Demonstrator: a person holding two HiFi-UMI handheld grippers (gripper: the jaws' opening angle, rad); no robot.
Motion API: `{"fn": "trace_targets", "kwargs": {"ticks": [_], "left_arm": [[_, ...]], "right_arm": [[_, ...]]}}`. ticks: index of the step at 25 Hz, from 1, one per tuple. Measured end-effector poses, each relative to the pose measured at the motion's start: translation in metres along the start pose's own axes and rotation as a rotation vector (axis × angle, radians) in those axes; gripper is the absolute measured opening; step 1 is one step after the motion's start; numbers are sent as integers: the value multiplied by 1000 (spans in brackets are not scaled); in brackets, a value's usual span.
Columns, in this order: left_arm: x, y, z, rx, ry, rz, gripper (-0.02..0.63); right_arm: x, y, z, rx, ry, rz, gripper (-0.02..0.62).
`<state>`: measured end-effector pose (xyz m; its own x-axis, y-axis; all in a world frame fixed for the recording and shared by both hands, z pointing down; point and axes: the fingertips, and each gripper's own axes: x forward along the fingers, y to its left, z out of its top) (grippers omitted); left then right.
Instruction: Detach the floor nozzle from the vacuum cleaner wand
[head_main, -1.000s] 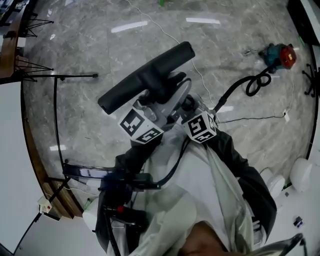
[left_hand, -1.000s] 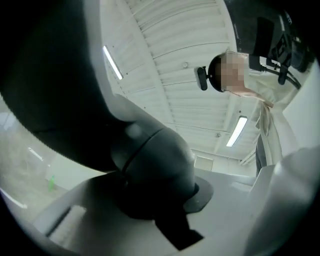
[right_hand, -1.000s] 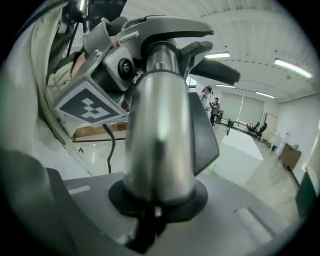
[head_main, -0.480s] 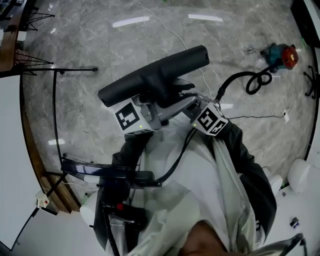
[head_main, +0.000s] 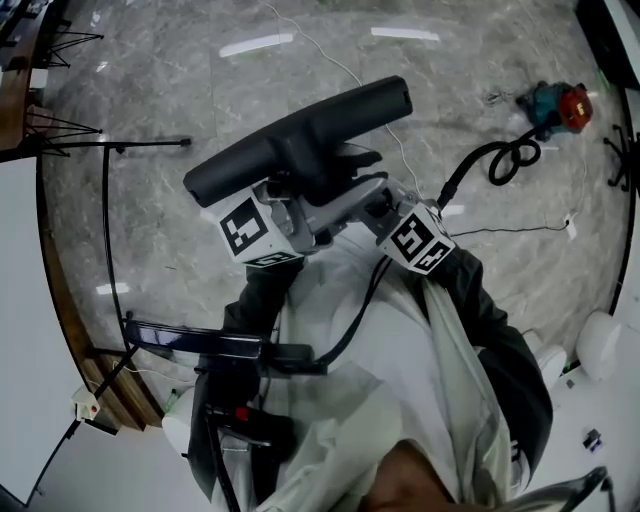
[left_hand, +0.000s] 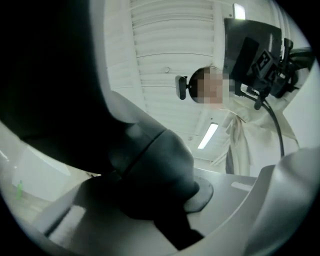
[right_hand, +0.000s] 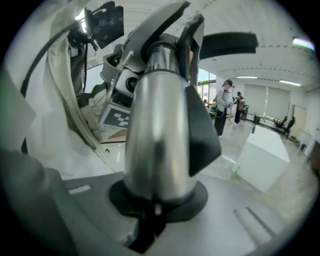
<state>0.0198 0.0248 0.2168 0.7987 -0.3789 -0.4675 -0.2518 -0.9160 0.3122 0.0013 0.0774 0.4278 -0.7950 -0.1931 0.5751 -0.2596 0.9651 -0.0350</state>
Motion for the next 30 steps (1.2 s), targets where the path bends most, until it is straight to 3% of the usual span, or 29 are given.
{"fn": "trace_targets", "kwargs": {"ticks": [3,7,9,10,12,13,14,15,16,18,20,22,26,30], "left_arm": [[-2,13,12,19,-5,120,77],[-5,23,18,23,-18,221,77],[-5,16,19,15,-31,155,77],[-8,6,26,3,-68,65,77],[-32,-12,68,-32,-244,-131,77],[-49,-11,95,-31,-334,-174,77],[-63,-3,117,2,-373,-162,77],[-73,8,129,66,-348,-105,77],[-78,21,130,145,-272,-22,77],[-87,44,104,244,-62,152,78],[-95,60,56,213,108,261,78],[-99,65,9,116,190,309,78],[-99,58,-44,-63,146,360,80],[-95,57,-59,-158,87,363,80]], "right_arm": [[1,-13,8,-1,13,-133,46],[-1,-25,11,-27,40,-227,44],[-2,-21,10,-39,43,-203,44],[-2,-14,7,-47,38,-147,44],[-10,6,-5,-64,11,1,45],[-16,12,-14,-64,-12,45,46],[-23,12,-21,-57,-38,58,46],[-30,8,-25,-39,-59,44,46],[-34,-1,-26,-12,-73,10,46],[-39,-27,-21,53,-87,-96,46],[-42,-53,-15,87,-100,-203,46],[-45,-68,-12,70,-102,-264,46],[-47,-68,-3,-31,-107,-283,46],[-43,-73,4,-11,-126,-345,46]]}}
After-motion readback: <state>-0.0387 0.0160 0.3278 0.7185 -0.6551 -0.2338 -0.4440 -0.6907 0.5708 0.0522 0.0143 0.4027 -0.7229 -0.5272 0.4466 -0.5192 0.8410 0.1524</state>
